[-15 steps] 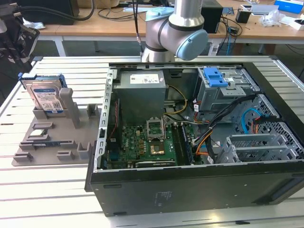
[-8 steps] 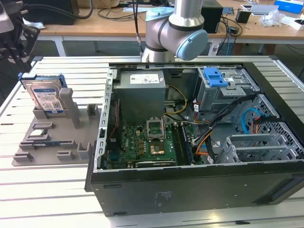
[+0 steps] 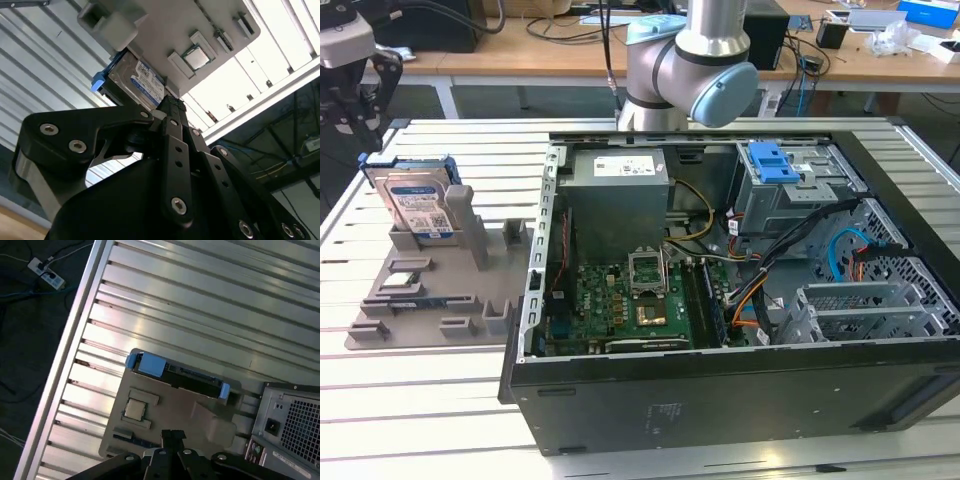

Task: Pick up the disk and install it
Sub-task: 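Pick up the disk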

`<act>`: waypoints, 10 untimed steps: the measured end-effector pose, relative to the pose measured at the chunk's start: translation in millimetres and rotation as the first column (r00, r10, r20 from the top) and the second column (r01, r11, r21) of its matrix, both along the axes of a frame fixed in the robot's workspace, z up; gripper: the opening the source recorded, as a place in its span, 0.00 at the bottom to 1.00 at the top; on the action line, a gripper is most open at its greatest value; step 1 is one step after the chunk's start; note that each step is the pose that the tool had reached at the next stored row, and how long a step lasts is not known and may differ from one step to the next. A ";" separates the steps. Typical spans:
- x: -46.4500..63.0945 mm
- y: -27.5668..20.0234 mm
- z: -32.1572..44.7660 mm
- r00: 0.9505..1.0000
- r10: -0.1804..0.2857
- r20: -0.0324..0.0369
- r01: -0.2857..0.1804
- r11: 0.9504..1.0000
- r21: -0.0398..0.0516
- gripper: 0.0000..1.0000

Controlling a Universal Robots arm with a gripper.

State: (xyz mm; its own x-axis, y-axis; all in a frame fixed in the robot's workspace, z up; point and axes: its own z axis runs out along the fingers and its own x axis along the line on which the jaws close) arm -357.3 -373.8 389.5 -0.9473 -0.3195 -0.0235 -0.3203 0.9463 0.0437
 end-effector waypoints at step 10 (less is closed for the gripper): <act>0.0 0.0 0.0 0.978 0.209 0.000 -0.209 0.978 0.000 0.11</act>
State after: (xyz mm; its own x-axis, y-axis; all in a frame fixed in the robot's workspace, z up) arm -357.3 -373.8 389.5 -0.8595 -0.5106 -0.0235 -0.5111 0.8584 0.0437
